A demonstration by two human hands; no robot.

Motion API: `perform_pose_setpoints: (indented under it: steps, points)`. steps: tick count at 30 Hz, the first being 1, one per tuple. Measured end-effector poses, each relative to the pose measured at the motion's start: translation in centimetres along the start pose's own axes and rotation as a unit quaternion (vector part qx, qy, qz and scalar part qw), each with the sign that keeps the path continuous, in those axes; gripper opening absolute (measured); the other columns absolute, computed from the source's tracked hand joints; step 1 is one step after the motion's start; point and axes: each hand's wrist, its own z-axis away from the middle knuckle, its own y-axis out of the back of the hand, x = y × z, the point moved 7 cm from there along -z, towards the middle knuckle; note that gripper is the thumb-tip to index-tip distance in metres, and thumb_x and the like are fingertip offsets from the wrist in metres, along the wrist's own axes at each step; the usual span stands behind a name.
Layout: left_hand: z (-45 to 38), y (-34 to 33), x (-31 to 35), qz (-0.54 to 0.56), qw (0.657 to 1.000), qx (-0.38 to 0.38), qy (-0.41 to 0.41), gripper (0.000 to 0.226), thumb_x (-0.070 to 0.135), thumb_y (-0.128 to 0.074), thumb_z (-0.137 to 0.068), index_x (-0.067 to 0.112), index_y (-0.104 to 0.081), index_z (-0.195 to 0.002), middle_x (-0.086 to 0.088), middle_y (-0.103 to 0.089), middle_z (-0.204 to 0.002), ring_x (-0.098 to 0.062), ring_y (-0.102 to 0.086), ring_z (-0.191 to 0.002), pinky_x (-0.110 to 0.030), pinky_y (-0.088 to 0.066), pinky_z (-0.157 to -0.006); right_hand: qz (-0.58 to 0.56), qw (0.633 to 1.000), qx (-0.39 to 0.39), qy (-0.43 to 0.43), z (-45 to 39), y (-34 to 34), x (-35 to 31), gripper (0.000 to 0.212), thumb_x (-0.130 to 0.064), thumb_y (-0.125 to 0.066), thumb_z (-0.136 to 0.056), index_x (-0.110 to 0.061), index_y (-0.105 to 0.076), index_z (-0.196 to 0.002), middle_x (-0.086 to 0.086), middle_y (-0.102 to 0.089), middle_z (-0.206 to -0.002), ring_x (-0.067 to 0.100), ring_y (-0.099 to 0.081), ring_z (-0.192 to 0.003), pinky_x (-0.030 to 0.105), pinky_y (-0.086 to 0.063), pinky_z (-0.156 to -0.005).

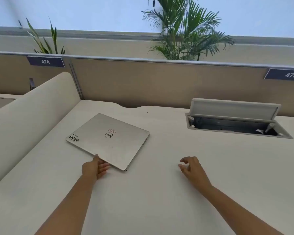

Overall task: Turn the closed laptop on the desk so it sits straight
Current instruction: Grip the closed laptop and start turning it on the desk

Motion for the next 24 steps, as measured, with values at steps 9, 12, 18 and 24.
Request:
perform_pose_setpoints:
  steps: [9,12,18,24]
  points:
    - [-3.1,0.7,1.6,-0.083,0.994,0.069,-0.015,0.060,0.043,-0.037,-0.095,-0.001,-0.055,-0.057,-0.002,-0.057,-0.029,-0.009,-0.048,-0.020,-0.016,-0.041,-0.027,-0.062,0.997,-0.001,-0.044,-10.7,-2.5,-3.8,0.015,-0.037,-0.064,-0.082,-0.025,-0.058,-0.088,-0.003,-0.056,-0.088,0.011,-0.052,-0.077,0.023,-0.038,-0.068]
    - [-4.0,1.6,2.3,-0.065,0.991,0.110,-0.027,0.058,0.042,-0.037,-0.095,0.000,-0.053,-0.059,0.000,-0.055,-0.027,-0.008,-0.048,-0.019,-0.015,-0.037,-0.022,-0.026,0.998,-0.048,-0.025,-14.6,-4.9,-5.8,0.021,-0.040,-0.061,-0.084,-0.022,-0.060,-0.094,0.000,-0.058,-0.094,0.012,-0.053,-0.082,0.026,-0.038,-0.072]
    - [-4.6,1.9,2.6,-0.072,0.989,0.122,-0.035,0.055,0.041,-0.042,-0.094,0.002,-0.052,-0.056,0.000,-0.055,-0.027,-0.008,-0.039,-0.016,-0.017,-0.040,-0.026,-0.064,0.992,-0.102,-0.042,-19.1,-10.3,-8.9,0.045,-0.049,-0.051,-0.087,-0.011,-0.057,-0.111,0.002,-0.059,-0.100,0.014,-0.053,-0.086,0.026,-0.036,-0.076]
    - [-4.3,2.0,2.4,-0.090,0.986,0.131,-0.045,0.062,0.044,-0.043,-0.093,0.000,-0.054,-0.050,-0.002,-0.054,-0.026,-0.010,-0.041,-0.017,-0.021,-0.044,-0.035,0.068,0.988,-0.136,0.003,-20.8,-13.5,-11.0,0.046,-0.059,-0.041,-0.087,-0.015,-0.049,-0.078,0.006,-0.052,-0.084,0.023,-0.049,-0.083,0.030,-0.035,-0.073]
